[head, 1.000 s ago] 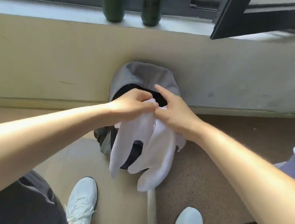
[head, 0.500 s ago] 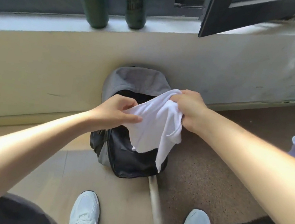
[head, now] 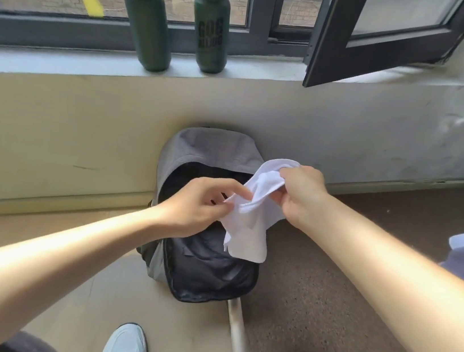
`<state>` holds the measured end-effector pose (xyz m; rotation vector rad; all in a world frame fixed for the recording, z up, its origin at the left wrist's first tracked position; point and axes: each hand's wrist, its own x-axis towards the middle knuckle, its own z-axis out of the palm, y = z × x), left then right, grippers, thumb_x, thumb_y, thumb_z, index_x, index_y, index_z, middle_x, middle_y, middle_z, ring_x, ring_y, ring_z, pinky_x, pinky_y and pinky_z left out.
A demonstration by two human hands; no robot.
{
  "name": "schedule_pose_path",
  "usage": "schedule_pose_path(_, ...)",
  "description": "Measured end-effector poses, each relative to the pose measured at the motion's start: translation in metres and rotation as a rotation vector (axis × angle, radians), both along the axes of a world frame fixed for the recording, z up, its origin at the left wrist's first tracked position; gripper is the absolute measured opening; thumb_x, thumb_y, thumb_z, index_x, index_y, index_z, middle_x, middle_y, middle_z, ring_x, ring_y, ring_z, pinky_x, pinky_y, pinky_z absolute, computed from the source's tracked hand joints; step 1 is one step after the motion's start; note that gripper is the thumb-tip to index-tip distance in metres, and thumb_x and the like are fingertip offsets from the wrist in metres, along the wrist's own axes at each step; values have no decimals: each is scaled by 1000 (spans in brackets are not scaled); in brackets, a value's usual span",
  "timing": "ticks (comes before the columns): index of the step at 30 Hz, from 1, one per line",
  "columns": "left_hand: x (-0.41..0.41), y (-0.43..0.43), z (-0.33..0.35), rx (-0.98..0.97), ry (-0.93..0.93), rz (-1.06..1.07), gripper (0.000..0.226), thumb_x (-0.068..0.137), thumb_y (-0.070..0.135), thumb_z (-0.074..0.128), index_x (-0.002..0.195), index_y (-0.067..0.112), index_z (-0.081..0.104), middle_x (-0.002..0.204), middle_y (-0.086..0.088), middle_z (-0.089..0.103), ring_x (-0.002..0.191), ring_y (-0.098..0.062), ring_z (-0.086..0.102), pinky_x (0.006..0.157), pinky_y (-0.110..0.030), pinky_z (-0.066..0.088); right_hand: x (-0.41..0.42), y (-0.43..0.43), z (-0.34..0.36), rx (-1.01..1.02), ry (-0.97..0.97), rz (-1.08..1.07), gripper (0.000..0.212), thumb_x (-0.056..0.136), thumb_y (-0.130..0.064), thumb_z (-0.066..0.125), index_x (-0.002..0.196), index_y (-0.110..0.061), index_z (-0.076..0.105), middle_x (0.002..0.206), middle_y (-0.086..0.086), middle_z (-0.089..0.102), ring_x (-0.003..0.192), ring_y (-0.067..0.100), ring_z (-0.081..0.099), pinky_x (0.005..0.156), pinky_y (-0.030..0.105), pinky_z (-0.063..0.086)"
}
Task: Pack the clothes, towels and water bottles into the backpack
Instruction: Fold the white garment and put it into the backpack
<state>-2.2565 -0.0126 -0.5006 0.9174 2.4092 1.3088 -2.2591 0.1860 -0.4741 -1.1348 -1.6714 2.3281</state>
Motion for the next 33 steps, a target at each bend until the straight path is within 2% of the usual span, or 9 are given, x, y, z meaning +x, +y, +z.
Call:
schedule_pose_path(3, 7, 6, 3, 10, -59, 15, 28, 87, 12, 68, 105, 33, 73, 102, 20, 71, 81, -6, 66, 76, -24, 54, 5, 0, 4, -37, 44, -28, 35, 92, 14, 45, 122, 7, 61, 112, 25, 67, 78, 27, 66, 53, 30, 58)
schedule_pose_path(6, 13, 12, 6, 3, -10, 30, 20, 79, 32, 83, 91, 39, 68, 87, 24, 67, 75, -5, 64, 68, -24, 54, 8, -2, 5, 11, 92, 9, 28, 91, 14, 44, 108, 1, 62, 107, 23, 66, 85, 30, 66, 66, 37, 60)
schedule_pose_path(11, 10, 16, 8, -8, 90, 82, 31, 85, 29, 84, 68, 40, 60, 66, 25, 57, 61, -3, 51, 58, -13, 37, 7, 2, 7, 50, 134, 25, 32, 89, 15, 41, 109, 10, 65, 96, 22, 66, 81, 32, 66, 65, 36, 60)
schedule_pose_path(14, 5, 11, 7, -43, 134, 168, 33, 80, 35, 88, 61, 33, 60, 56, 20, 56, 55, -4, 49, 55, -17, 32, 3, 13, 6, 98, 121, -10, 34, 89, 13, 41, 113, 9, 64, 101, 22, 67, 85, 32, 68, 64, 37, 62)
schedule_pose_path(17, -1, 5, 6, 26, 116, 292, 31, 76, 35, 91, 62, 25, 66, 58, 5, 63, 55, -8, 53, 58, -29, 42, 2, 25, 6, 154, 69, 35, 25, 90, 9, 43, 108, 1, 58, 99, 20, 67, 76, 28, 72, 51, 32, 60)
schedule_pose_path(22, -6, 2, 12, 224, -17, 473, 31, 74, 16, 93, 58, 16, 66, 63, 5, 70, 59, -8, 61, 65, -26, 50, 3, 45, 9, 420, -67, 207, 7, 86, 0, 56, 88, -4, 62, 71, 17, 69, 48, 23, 67, 46, 27, 54)
schedule_pose_path(25, -9, 1, 16, 329, -101, 538, 32, 75, 9, 91, 58, 17, 66, 71, -5, 77, 65, -12, 67, 73, -31, 55, 3, 54, 7, 589, -96, 277, 14, 82, 1, 54, 75, -11, 53, 61, 15, 62, 43, 24, 56, 45, 24, 46)
schedule_pose_path(30, -8, -2, 21, 364, -129, 519, 23, 77, 10, 91, 66, 8, 70, 79, -14, 78, 72, -17, 71, 79, -35, 58, 12, 59, 6, 1007, -219, 642, 14, 82, -3, 49, 83, -9, 62, 60, 11, 73, 57, 25, 74, 53, 34, 61)
schedule_pose_path(33, -7, -2, 24, 338, -113, 463, 18, 78, 11, 90, 75, 2, 74, 81, -17, 77, 71, -14, 68, 74, -28, 55, 14, 54, 10, 1164, -33, 731, 20, 81, -9, 58, 92, -22, 70, 72, -2, 68, 74, 22, 71, 67, 31, 58)
